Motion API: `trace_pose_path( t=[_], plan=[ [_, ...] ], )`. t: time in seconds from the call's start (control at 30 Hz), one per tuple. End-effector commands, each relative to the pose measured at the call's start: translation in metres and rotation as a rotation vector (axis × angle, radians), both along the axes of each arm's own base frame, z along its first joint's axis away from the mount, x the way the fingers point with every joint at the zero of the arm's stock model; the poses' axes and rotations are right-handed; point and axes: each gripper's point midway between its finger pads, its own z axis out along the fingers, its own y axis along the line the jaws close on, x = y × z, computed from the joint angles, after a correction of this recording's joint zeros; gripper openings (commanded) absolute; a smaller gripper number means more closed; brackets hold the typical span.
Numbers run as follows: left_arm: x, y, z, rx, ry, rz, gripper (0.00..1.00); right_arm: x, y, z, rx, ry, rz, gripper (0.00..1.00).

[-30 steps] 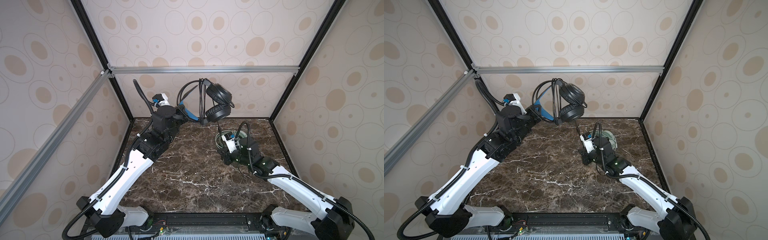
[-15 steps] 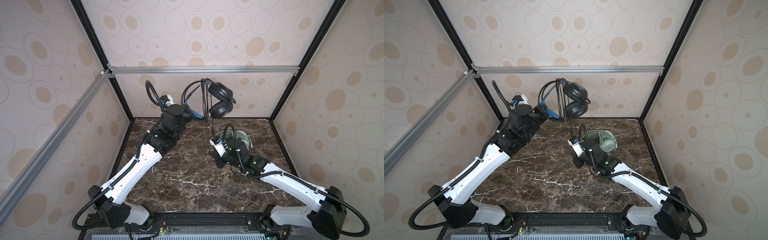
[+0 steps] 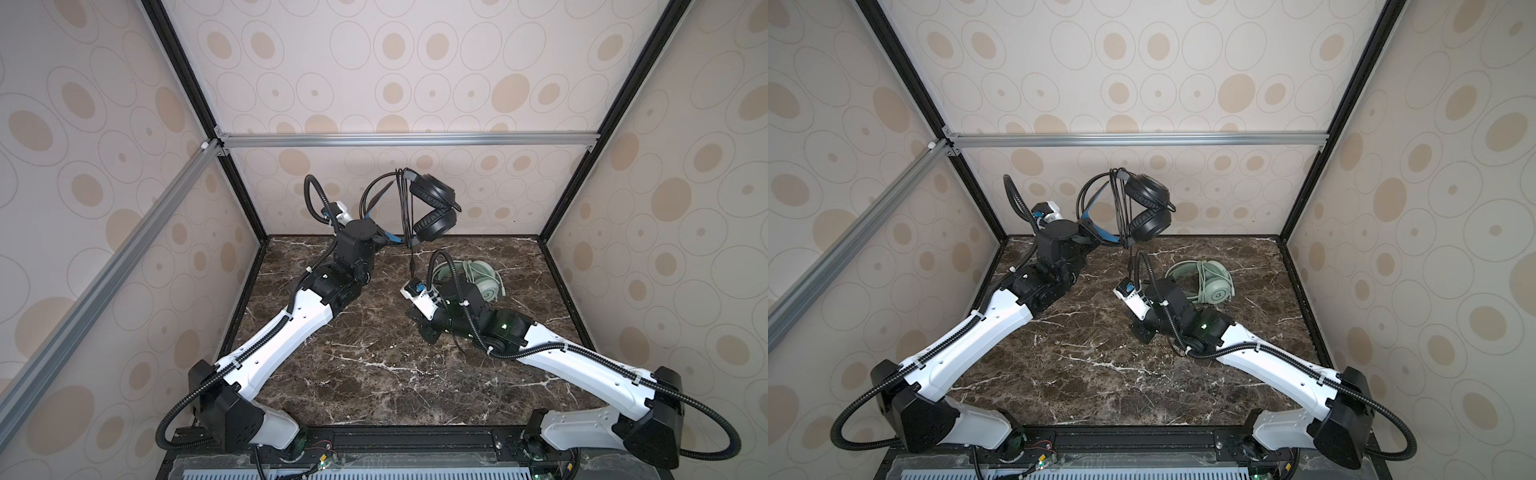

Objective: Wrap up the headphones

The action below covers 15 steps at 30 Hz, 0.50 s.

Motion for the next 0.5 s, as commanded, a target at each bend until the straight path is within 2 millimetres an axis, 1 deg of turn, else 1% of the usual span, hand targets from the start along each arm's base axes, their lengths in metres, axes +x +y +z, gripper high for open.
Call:
trace_pose_path(
  t=[0.0,0.17,0.27,0.4,0.47],
  plan=[
    [0.002,0.011,0.031,0.032,-0.112,0.054,0.0,-0.009,-0.006,0.026,-0.012,-0.035,0.03,0.0],
    [-0.002,0.01,0.0,0.299,0.002,-0.004,0.0,-0.009,-0.013,0.061,-0.037,-0.081,0.034,0.0],
    [-0.01,0.008,-0.02,0.449,0.056,-0.071,0.0,-0.005,-0.017,0.075,-0.09,-0.111,0.03,0.0],
    [-0.02,0.008,-0.047,0.638,0.141,-0.159,0.0,0.006,-0.022,0.087,-0.189,-0.164,0.021,0.0],
    [-0.025,0.008,-0.057,0.702,0.173,-0.2,0.0,0.011,-0.024,0.093,-0.238,-0.192,0.016,0.0]
  ],
)
